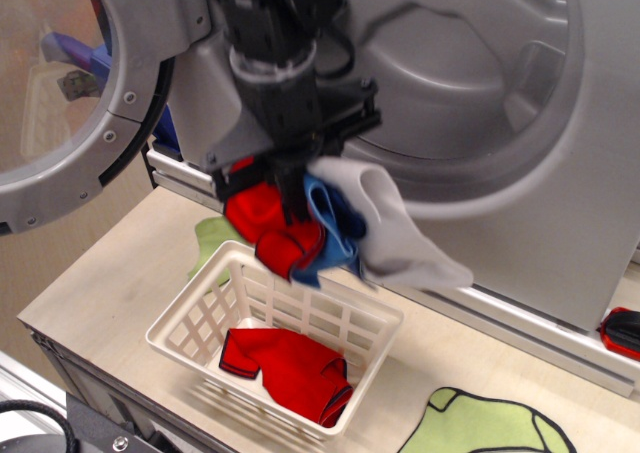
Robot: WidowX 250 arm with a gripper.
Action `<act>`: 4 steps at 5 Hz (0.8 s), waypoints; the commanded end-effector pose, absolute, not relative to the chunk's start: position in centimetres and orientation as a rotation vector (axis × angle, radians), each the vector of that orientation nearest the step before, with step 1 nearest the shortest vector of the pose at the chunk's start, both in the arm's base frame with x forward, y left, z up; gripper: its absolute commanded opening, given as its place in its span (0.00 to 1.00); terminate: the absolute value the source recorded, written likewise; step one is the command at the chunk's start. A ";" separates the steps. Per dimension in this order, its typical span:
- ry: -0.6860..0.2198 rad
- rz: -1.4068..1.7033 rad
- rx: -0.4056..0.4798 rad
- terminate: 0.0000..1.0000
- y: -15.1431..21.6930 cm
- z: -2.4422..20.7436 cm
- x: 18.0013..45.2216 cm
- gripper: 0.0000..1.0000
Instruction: Put clothes in laundry machine
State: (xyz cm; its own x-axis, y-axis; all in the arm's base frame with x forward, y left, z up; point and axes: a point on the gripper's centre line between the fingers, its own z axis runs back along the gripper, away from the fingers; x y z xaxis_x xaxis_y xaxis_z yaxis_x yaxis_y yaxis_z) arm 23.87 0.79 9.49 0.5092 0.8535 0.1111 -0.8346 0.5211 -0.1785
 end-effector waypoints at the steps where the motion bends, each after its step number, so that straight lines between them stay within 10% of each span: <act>1: -0.446 0.837 -0.142 0.00 1.1 13.2 28.7 0.00; 4: -0.613 0.745 -0.114 0.00 2.0 12.4 33.8 0.00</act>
